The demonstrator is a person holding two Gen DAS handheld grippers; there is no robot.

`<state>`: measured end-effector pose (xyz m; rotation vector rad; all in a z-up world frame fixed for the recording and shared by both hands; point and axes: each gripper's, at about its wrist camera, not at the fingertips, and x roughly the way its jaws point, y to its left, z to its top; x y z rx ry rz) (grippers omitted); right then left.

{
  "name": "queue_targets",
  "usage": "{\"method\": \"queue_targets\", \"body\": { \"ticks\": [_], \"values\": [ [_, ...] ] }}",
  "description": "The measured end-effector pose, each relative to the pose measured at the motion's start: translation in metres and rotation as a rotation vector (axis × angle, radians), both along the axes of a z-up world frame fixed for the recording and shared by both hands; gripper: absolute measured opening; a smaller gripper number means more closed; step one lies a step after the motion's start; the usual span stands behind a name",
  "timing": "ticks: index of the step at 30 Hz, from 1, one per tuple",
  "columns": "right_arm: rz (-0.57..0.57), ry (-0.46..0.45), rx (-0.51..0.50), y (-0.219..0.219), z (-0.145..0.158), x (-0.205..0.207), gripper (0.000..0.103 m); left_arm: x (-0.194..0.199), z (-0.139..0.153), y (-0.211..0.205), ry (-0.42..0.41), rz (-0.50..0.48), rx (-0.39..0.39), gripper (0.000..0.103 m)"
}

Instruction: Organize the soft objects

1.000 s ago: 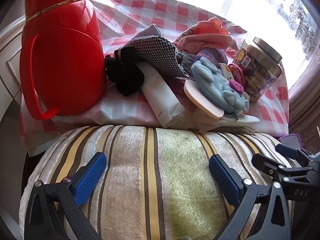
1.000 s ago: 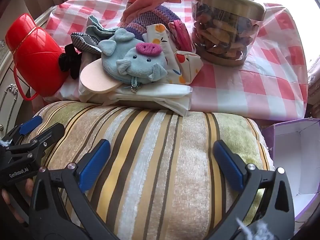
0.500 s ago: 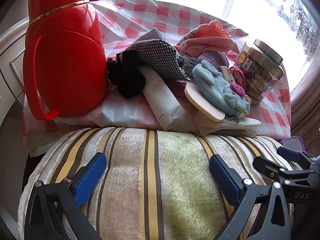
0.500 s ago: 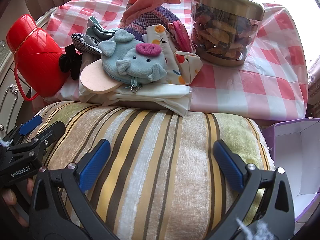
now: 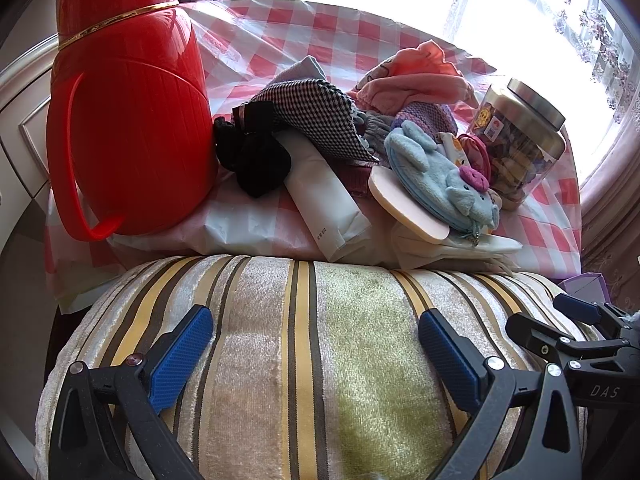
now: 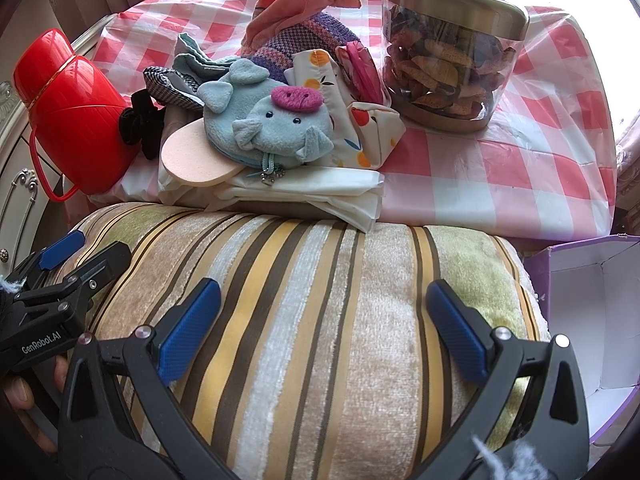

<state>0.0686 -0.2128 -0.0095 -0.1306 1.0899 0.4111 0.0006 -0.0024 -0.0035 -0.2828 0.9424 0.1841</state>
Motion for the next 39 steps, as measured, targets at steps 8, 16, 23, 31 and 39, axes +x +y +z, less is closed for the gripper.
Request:
{"method": "queue_targets", "body": {
  "ticks": [8,16,23,31,39],
  "values": [
    [0.0,-0.001,0.001,-0.0003,-0.0001,-0.0004,0.103,0.0004,0.0001,-0.0017,0.0,0.001,0.001,0.103],
    [0.0,-0.001,0.002,-0.0006,0.0,-0.0004,0.103,0.0003,0.0001,-0.0019,0.0,0.002,0.002,0.103],
    [0.0,-0.001,0.002,-0.0011,0.0003,-0.0003,0.103,0.0004,0.0002,-0.0021,0.0,0.002,0.002,0.103],
    [0.001,-0.001,0.003,-0.0004,0.0,-0.0007,0.103,0.0005,0.0003,-0.0023,0.0,0.002,0.003,0.103],
    [0.001,-0.003,0.004,-0.0006,0.0007,-0.0007,0.103,0.0015,0.0023,-0.0026,0.024,-0.002,-0.005,0.103]
  ]
}}
